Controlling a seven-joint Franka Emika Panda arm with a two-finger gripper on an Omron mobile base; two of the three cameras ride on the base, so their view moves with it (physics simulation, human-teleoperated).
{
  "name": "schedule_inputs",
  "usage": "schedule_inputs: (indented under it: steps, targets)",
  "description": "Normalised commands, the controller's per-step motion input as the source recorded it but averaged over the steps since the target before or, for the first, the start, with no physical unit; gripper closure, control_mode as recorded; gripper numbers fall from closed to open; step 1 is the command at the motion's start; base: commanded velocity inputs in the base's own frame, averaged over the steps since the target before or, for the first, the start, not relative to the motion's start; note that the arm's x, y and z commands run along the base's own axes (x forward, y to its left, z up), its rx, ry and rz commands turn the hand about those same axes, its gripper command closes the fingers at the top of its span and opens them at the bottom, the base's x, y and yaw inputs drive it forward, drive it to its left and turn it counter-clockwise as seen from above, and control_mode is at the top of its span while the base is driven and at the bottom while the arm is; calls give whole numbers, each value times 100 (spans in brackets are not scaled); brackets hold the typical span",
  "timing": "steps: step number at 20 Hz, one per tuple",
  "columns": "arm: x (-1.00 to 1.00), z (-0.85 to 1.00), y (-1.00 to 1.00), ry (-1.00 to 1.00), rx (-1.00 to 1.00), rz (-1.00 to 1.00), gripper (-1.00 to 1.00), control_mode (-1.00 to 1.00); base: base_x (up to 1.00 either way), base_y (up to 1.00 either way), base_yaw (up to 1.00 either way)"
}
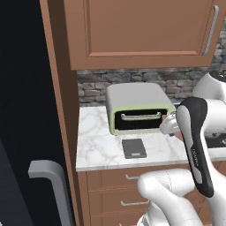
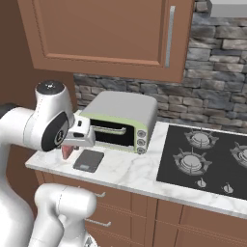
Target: Take the steak from the fridge and place it on the digital scale on the counter by the fridge. Wait a few seconds for a reading, then move it to the plate on the dining counter.
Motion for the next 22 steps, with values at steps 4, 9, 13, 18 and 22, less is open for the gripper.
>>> schedule_inputs:
  steps: [4,9,13,18,22]
  targets:
    - [0,0,0,0,0,0,100,-100,0,0,0]
    - [0,0,0,0,0,0,100,100,-46,-16,-16]
    - [0,0,0,0,0,0,100,100,-80,-55,-52]
    - [0,0,0,0,0,0,100,100,-12,-43,-77]
    - [0,0,0,0,0,0,100,100,0,-30,-87]
